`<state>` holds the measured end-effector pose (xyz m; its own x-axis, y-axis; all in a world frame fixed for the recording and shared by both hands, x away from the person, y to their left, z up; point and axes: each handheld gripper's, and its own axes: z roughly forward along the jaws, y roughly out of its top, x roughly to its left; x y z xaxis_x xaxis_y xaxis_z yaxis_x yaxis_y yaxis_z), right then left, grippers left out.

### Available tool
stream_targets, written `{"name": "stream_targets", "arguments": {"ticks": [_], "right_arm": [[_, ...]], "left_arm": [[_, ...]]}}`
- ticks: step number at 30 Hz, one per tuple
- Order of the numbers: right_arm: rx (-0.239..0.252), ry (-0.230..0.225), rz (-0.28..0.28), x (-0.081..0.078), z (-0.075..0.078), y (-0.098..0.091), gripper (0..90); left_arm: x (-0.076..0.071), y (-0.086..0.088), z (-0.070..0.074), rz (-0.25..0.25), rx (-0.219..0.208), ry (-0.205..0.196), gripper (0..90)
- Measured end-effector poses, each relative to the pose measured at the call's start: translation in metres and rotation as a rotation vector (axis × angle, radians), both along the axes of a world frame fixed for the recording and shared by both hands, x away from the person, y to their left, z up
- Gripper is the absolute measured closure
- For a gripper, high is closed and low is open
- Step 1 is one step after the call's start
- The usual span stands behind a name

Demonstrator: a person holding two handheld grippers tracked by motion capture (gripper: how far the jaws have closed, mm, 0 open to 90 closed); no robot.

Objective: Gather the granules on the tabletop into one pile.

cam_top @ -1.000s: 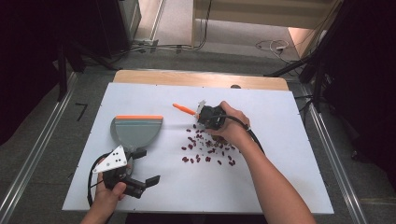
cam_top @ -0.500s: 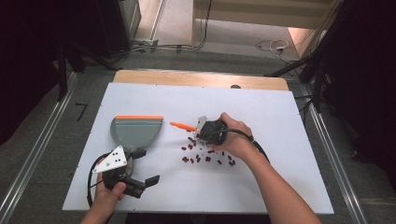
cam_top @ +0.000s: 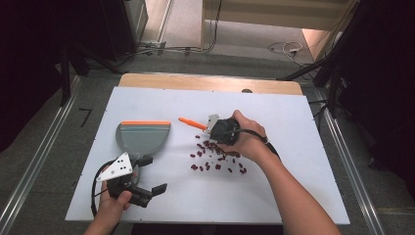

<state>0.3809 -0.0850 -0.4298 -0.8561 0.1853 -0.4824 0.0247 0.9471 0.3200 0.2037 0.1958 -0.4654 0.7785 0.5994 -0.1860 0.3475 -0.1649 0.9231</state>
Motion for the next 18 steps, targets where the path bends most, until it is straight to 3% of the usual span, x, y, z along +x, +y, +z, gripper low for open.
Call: {"name": "stream_targets", "arguments": {"ticks": [7, 10, 12, 15, 18], "right_arm": [[-0.009, -0.042, 0.021, 0.017, -0.010, 0.028, 68.8], [-0.010, 0.008, 0.053, 0.018, -0.018, 0.032, 68.8], [-0.008, 0.014, 0.065, 0.016, -0.020, 0.033, 68.7], [-0.053, 0.029, 0.102, 0.006, -0.023, 0.032, 68.5], [-0.038, 0.060, 0.121, -0.001, -0.022, 0.028, 68.5]], "left_arm": [[0.000, -0.001, -0.001, -0.006, 0.001, -0.001, 0.1], [0.000, -0.001, -0.001, -0.008, 0.008, -0.001, 0.1], [0.000, 0.000, -0.001, -0.007, 0.009, -0.002, 0.1], [0.000, 0.000, -0.002, -0.003, 0.007, 0.000, 0.1], [0.000, -0.001, -0.001, -0.005, 0.006, 0.000, 0.1]]}}
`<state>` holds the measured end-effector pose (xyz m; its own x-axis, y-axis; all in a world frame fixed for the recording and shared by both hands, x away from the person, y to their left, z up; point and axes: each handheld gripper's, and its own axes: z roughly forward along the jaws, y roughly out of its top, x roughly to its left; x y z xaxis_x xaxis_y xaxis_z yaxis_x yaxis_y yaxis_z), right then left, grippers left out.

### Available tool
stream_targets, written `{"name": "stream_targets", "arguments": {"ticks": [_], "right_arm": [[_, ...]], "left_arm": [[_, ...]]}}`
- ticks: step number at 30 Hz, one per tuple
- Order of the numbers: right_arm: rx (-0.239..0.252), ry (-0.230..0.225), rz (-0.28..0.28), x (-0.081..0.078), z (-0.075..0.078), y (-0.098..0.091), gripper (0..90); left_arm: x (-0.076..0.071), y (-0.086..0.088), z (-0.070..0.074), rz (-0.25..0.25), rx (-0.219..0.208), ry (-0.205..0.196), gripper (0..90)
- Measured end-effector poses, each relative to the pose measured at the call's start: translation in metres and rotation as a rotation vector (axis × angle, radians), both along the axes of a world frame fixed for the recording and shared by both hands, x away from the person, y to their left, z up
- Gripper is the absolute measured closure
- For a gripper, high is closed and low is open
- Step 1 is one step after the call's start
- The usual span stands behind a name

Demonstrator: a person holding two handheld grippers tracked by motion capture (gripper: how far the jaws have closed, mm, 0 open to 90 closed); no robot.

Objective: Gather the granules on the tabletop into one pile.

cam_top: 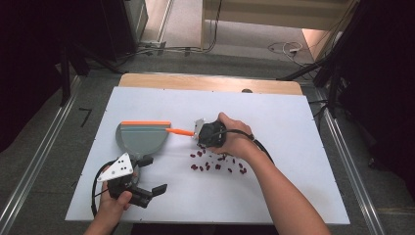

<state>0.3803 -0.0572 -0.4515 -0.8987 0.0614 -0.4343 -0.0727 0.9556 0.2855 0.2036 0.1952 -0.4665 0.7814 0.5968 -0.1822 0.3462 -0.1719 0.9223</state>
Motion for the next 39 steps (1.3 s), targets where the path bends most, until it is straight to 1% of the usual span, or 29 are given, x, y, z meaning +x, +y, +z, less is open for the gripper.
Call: {"name": "stream_targets", "arguments": {"ticks": [1, 2, 4, 6, 7, 9, 11, 12, 13, 15, 16, 18, 19, 21, 22, 23, 24, 25, 26, 27, 28, 29, 31, 33, 34, 36, 37, 38, 39], "right_arm": [[0.000, 0.000, 0.000, 0.000, 0.000, 0.000, 68.5], [0.000, 0.000, 0.016, -0.005, -0.001, -0.004, 68.4], [0.003, -0.004, 0.032, -0.011, -0.002, -0.007, 68.4], [-0.006, 0.001, 0.045, -0.016, -0.002, -0.009, 68.3], [-0.007, 0.012, 0.050, -0.019, -0.002, -0.010, 68.3], [-0.010, 0.005, 0.055, -0.022, -0.002, -0.011, 68.3], [-0.019, 0.025, 0.072, -0.029, -0.001, -0.013, 68.3], [-0.019, 0.025, 0.072, -0.029, -0.001, -0.013, 68.3], [-0.023, 0.009, 0.079, -0.032, 0.000, -0.014, 68.3], [-0.025, 0.010, 0.076, -0.034, 0.000, -0.015, 68.4], [-0.019, -0.035, 0.070, -0.035, 0.002, -0.016, 68.6], [0.014, -0.041, 0.055, -0.035, 0.009, -0.017, 68.7], [0.036, -0.052, 0.038, -0.036, 0.013, -0.017, 68.7], [0.078, -0.062, 0.016, -0.036, 0.026, -0.018, 68.7], [0.106, -0.037, -0.016, -0.037, 0.032, -0.017, 68.7], [0.140, 0.017, -0.057, -0.037, 0.039, -0.016, 68.7], [0.163, 0.068, -0.076, -0.038, 0.045, -0.015, 68.7], [0.176, 0.097, -0.097, -0.040, 0.049, -0.013, 68.7], [0.178, 0.141, -0.127, -0.040, 0.052, -0.011, 68.7], [0.177, 0.175, -0.143, -0.041, 0.053, -0.009, 68.8], [0.176, 0.211, -0.160, -0.042, 0.053, -0.006, 68.7], [0.187, 0.256, -0.182, -0.044, 0.051, -0.003, 68.7], [0.185, 0.337, -0.226, -0.047, 0.048, 0.002, 68.7], [0.199, 0.353, -0.234, -0.051, 0.044, 0.006, 68.6], [0.219, 0.381, -0.237, -0.051, 0.042, 0.007, 68.6], [0.260, 0.435, -0.273, -0.050, 0.038, 0.010, 68.7], [0.260, 0.435, -0.273, -0.050, 0.038, 0.010, 68.7], [0.290, 0.496, -0.315, -0.048, 0.033, 0.013, 68.6], [0.303, 0.522, -0.336, -0.047, 0.030, 0.015, 68.6]], "left_arm": [[0.000, 0.000, 0.000, 0.000, 0.000, 0.000, 0.1], [0.000, 0.000, 0.000, -0.001, 0.001, 0.000, 0.1], [0.000, -0.001, 0.000, -0.001, 0.001, -0.001, 0.1], [0.000, -0.001, 0.000, -0.002, 0.000, 0.000, 0.1], [0.000, -0.001, 0.000, -0.001, 0.000, 0.001, 0.1], [0.000, -0.002, -0.001, -0.002, 0.001, 0.001, 0.1], [0.000, -0.002, -0.001, -0.003, 0.001, 0.002, 0.1], [0.000, -0.002, -0.001, -0.003, 0.002, 0.001, 0.1], [0.000, -0.002, -0.001, -0.003, 0.003, 0.001, 0.1], [0.001, -0.002, -0.001, -0.003, 0.004, 0.002, 0.1], [0.001, -0.001, -0.001, -0.003, 0.004, 0.002, 0.1], [0.001, -0.001, -0.001, 0.001, 0.005, 0.003, 0.1], [0.001, -0.001, -0.001, 0.001, 0.005, 0.003, 0.1], [0.001, -0.001, -0.001, 0.004, 0.004, 0.003, 0.1], [0.001, -0.001, -0.001, 0.006, 0.003, 0.003, 0.1], [0.000, 0.000, 0.000, 0.007, 0.002, 0.000, 0.1], [0.000, 0.000, 0.000, 0.007, 0.001, -0.003, 0.1], [0.000, 0.000, 0.000, 0.007, 0.001, -0.003, 0.1], [0.000, 0.001, 0.001, 0.010, 0.000, -0.009, 0.1], [0.000, 0.002, 0.001, 0.013, 0.001, -0.011, 0.1], [0.000, 0.002, 0.001, 0.017, -0.003, -0.011, 0.1], [0.000, 0.003, 0.002, 0.017, -0.007, -0.012, 0.1], [0.000, 0.003, 0.002, 0.019, -0.006, -0.015, 0.1], [0.000, 0.004, 0.002, 0.020, -0.006, -0.014, 0.1], [0.000, 0.004, 0.002, 0.020, -0.006, -0.015, 0.1], [0.000, 0.003, 0.002, 0.018, -0.006, -0.016, 0.1], [0.000, 0.003, 0.002, 0.018, -0.006, -0.016, 0.1], [0.000, 0.003, 0.002, 0.016, -0.004, -0.016, 0.1], [0.000, 0.003, 0.002, 0.018, -0.005, -0.017, 0.1]]}}
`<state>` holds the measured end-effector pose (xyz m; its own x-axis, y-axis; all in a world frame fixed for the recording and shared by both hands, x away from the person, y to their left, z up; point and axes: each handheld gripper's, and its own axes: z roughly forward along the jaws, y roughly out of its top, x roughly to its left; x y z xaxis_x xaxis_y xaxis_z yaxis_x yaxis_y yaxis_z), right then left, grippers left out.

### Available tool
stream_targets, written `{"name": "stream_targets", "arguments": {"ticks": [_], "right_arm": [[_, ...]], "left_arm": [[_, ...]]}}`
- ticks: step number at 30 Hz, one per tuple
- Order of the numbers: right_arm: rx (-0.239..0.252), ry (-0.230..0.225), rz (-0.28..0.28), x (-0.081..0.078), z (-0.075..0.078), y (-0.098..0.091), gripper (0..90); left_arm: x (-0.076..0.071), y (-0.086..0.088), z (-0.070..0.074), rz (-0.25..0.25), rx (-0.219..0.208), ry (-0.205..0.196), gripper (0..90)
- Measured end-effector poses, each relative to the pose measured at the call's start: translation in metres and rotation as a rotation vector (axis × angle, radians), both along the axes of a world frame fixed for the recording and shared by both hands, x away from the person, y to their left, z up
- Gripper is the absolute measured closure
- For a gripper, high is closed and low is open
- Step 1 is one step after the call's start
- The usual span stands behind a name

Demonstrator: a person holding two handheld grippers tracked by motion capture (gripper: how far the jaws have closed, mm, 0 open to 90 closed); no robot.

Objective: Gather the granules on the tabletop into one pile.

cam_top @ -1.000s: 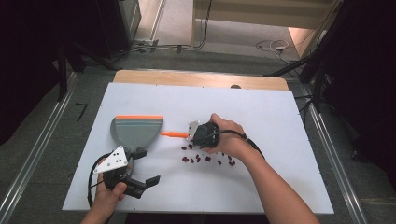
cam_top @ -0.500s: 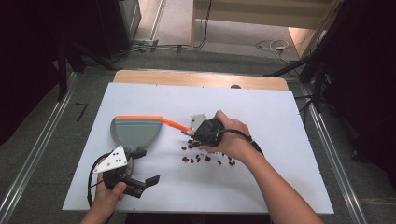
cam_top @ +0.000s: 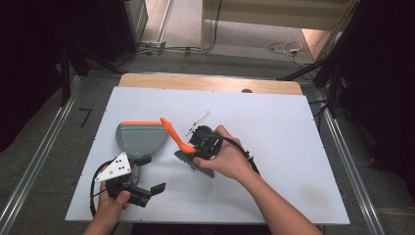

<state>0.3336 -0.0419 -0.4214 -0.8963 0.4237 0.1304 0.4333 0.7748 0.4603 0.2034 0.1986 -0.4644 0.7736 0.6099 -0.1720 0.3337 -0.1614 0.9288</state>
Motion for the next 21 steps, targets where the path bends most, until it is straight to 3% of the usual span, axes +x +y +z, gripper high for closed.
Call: {"name": "stream_targets", "arguments": {"ticks": [2, 3, 8, 9, 21], "right_arm": [[0.022, 0.087, -0.033, 0.006, -0.008, 0.003, 68.6], [0.019, 0.107, -0.056, 0.009, -0.012, 0.003, 68.7], [0.010, 0.130, -0.135, 0.022, -0.023, 0.001, 68.8], [0.008, 0.158, -0.163, 0.030, -0.026, -0.003, 68.8], [0.010, 0.165, -0.298, 0.052, -0.031, -0.036, 68.0]], "left_arm": [[0.000, 0.000, 0.000, 0.001, -0.002, 0.002, 0.1], [0.000, 0.000, 0.000, 0.001, -0.002, 0.002, 0.1], [-0.001, 0.001, 0.001, 0.004, 0.004, -0.001, 0.1], [-0.001, 0.001, 0.001, 0.005, 0.004, -0.003, 0.1], [-0.001, 0.001, 0.000, 0.008, -0.001, -0.001, 0.1]]}}
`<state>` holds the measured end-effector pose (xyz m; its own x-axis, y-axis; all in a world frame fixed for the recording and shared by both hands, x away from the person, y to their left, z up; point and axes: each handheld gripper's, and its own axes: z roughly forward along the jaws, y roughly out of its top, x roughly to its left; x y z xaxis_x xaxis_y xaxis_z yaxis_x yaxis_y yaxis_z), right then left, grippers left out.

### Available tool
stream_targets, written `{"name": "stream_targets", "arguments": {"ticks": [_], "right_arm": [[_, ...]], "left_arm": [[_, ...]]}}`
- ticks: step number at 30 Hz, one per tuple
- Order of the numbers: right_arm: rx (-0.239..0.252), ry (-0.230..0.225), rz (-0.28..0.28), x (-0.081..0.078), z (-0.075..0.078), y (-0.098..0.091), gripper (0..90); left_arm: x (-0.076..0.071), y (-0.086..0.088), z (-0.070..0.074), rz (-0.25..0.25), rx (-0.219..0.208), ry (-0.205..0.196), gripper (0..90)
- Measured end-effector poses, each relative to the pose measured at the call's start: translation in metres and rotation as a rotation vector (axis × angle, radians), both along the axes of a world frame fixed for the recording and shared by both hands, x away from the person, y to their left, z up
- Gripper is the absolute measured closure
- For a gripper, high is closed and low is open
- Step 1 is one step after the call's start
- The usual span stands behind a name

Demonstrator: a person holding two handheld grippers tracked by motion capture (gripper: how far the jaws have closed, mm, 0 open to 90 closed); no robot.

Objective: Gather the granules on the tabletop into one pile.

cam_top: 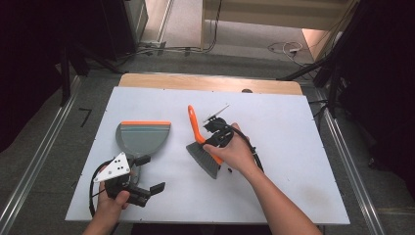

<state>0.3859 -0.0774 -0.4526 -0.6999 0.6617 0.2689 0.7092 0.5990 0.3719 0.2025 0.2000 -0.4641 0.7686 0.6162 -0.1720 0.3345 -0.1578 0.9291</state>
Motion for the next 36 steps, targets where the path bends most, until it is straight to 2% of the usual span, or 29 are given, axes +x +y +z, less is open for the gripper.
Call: {"name": "stream_targets", "arguments": {"ticks": [10, 36], "right_arm": [[0.000, 0.000, -0.078, 0.008, -0.001, -0.023, 67.7], [0.008, 0.009, -0.170, 0.016, -0.003, -0.057, 67.4]], "left_arm": [[0.000, -0.001, 0.000, -0.002, 0.004, 0.000, 0.1], [0.000, -0.002, -0.001, -0.006, 0.003, 0.001, 0.1]]}}
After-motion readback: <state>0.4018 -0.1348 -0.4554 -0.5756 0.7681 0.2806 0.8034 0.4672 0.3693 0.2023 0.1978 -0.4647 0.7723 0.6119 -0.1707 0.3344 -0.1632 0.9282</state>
